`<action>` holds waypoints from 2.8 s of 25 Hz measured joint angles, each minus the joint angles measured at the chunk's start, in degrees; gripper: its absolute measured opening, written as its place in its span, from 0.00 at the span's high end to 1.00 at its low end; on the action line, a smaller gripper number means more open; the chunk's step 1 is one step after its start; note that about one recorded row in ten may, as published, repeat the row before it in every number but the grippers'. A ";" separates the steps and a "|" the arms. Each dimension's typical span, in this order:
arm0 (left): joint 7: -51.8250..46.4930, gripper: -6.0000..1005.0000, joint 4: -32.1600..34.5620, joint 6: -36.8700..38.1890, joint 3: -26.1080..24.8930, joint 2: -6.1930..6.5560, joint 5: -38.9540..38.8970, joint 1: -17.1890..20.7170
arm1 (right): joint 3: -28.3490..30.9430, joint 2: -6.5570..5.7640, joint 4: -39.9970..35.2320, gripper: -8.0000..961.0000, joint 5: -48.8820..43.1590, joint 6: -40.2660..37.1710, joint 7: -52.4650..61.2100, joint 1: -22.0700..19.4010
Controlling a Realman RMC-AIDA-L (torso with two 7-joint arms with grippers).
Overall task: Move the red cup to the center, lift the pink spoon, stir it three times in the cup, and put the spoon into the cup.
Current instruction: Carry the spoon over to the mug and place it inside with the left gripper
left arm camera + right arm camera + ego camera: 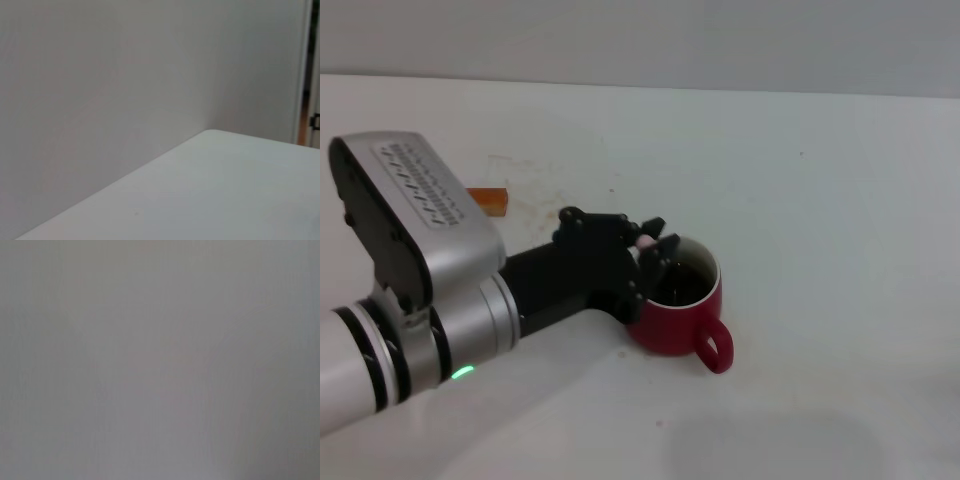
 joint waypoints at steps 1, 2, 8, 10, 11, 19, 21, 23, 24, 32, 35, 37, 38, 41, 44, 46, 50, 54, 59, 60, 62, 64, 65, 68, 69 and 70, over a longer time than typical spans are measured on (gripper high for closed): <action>-0.01 0.85 -0.06 0.11 0.41 -0.10 -0.01 -0.21 | 0.00 0.00 0.00 0.99 -0.04 0.00 0.00 0.01; -0.03 0.85 -0.28 0.29 0.73 -0.16 -0.02 -0.34 | 0.00 0.00 0.00 0.99 -0.06 0.00 0.00 0.02; -0.78 0.85 -1.50 3.38 2.66 0.06 -0.08 0.08 | -0.17 0.00 0.02 0.99 -0.10 0.00 0.00 -0.02; -1.52 0.85 -1.63 3.49 3.16 0.17 -0.09 0.20 | -0.50 0.03 0.05 0.99 -0.11 0.00 0.00 -0.05; -1.62 0.85 -1.65 3.48 3.34 0.18 -0.09 0.36 | -0.67 0.05 0.07 0.99 -0.12 0.00 0.00 -0.05; -1.11 0.85 -1.67 2.57 2.14 0.88 -0.05 2.90 | -1.44 0.10 0.17 0.99 -0.21 0.01 0.00 -0.03; -1.09 0.85 -1.68 2.14 1.33 1.25 -0.05 3.28 | -1.74 0.09 0.18 0.99 -0.14 -0.06 0.00 -0.08; -1.05 0.85 -1.65 1.72 0.81 1.37 -0.04 3.39 | -1.78 0.09 0.19 0.99 -0.15 -0.24 0.00 -0.25; -1.00 0.85 -1.47 1.52 0.51 1.35 -0.04 3.41 | -1.80 0.09 0.21 0.99 -0.19 -0.32 0.00 -0.35; 0.58 0.85 0.53 1.20 -0.83 -0.23 -0.02 2.29 | -1.78 0.09 0.22 0.99 -0.23 -0.49 0.00 -0.57; 0.62 0.85 1.56 1.21 -0.78 -1.05 0.00 0.90 | -1.76 0.07 0.26 0.99 -0.23 -0.51 0.00 -0.55; 0.63 0.85 2.04 1.37 -0.57 -1.70 0.01 -0.11 | -1.75 0.03 0.26 0.99 -0.23 -0.52 0.00 -0.49; 0.63 0.85 2.27 1.48 -0.39 -2.06 0.01 -0.79 | -1.75 0.02 0.27 0.99 -0.23 -0.52 0.00 -0.45; 0.62 0.85 2.72 1.59 0.46 -2.73 0.01 -2.36 | -1.75 0.00 0.27 0.99 -0.23 -0.52 0.00 -0.40; 0.54 0.85 2.49 1.62 1.40 -2.84 0.01 -2.98 | -1.75 0.00 0.31 0.99 -0.23 -0.52 0.00 -0.39; 0.66 0.85 1.78 1.51 1.68 -2.85 0.01 -2.68 | -1.75 0.00 0.36 0.99 -0.23 -0.53 0.00 -0.42; 2.03 0.85 0.61 0.54 1.79 -2.59 0.01 -0.64 | -1.76 0.00 0.36 0.99 -0.23 -0.53 0.00 -0.45; 7.02 0.85 -2.68 -4.36 0.65 -2.74 0.00 3.06 | -2.14 0.00 0.37 0.99 -0.23 -0.55 0.00 -0.42; 10.51 0.85 -4.96 -6.72 -1.45 -3.12 -0.01 6.00 | -2.24 0.01 0.44 0.99 -0.22 -0.59 0.00 -0.28; 10.57 0.85 -5.04 -6.83 -1.81 -3.14 -0.02 6.26 | -2.26 0.00 0.44 0.99 -0.22 -0.60 0.00 -0.26; 10.39 0.85 -4.76 -6.81 -2.42 -3.14 -0.03 6.37 | -2.27 0.01 0.45 0.99 -0.22 -0.61 0.00 -0.25; 10.18 0.85 -4.13 -6.64 -2.94 -3.27 -0.04 6.30 | -2.28 0.01 0.44 0.99 -0.22 -0.61 0.00 -0.32; 10.13 0.85 -3.73 -6.52 -3.16 -3.39 -0.05 6.15 | -2.28 0.01 0.44 0.99 -0.23 -0.61 0.00 -0.35; 10.10 0.85 -2.62 -6.19 -3.47 -3.88 -0.11 5.38 | -2.28 0.01 0.39 0.99 -0.22 -0.61 0.00 -0.40; 10.07 0.85 -2.19 -6.08 -3.62 -4.16 -0.14 4.97 | -2.28 0.00 0.37 0.99 -0.22 -0.61 0.00 -0.39; 10.06 0.85 -1.91 -6.05 -3.71 -4.33 -0.15 4.68 | -2.28 0.01 0.35 0.99 -0.22 -0.61 0.00 -0.39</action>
